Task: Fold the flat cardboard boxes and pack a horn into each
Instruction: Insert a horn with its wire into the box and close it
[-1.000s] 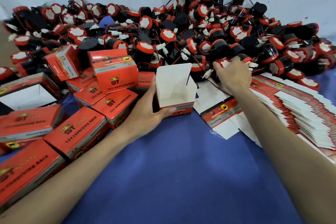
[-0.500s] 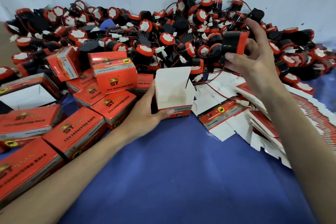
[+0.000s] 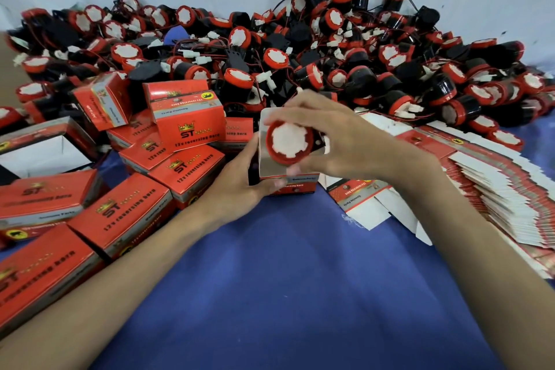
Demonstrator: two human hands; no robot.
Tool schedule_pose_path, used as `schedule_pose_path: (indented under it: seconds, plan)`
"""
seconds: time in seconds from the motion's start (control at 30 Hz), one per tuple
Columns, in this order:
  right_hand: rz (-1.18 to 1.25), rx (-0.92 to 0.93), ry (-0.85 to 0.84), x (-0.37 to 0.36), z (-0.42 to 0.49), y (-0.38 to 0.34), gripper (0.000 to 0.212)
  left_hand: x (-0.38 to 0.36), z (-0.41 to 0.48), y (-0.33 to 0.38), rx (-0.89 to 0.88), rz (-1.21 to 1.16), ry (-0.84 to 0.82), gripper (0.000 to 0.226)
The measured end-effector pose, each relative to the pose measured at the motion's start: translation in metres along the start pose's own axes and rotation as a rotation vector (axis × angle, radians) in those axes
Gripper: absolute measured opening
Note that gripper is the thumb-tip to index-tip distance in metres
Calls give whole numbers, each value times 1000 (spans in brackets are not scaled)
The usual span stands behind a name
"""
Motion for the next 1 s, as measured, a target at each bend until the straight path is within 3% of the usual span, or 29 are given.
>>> schedule_pose_path:
  seconds: [0.23,0.43,0.57,0.73,0.83,0.93,1.0]
  plan:
    - [-282,-38,-22,-25,1,9,58,4,0,2,12,-5,3,79]
    - [-579,-94,73,-33,0,11,64,5,-1,3,-3,24,4,72]
    - [-792,-174,-146,-36,0,10,71,4,-1,3,2,15,32,70]
    - [-660,-220,-228,-33,-5,13,50,1,-5,12,29,-159,50,49]
    - [-357,-239,-165,-15,-8,9,50,-3,-4,15,79,-101,128,29]
    - [-304,-353,-33,16,-12,8,49,-5,1,15,171,-57,141,30]
    - [-332,-442,-26,30,-15,8,27,-5,4,14,223,-74,121,33]
Point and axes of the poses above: each hand's wrist, its own z-axis towards the middle knuckle, its own x-axis out of the back of the hand, y = z × x, the point moved 1 cm from there along z, towards the middle knuckle, and after that the axes turned 12 degrees about z, right-handed, at the moved point
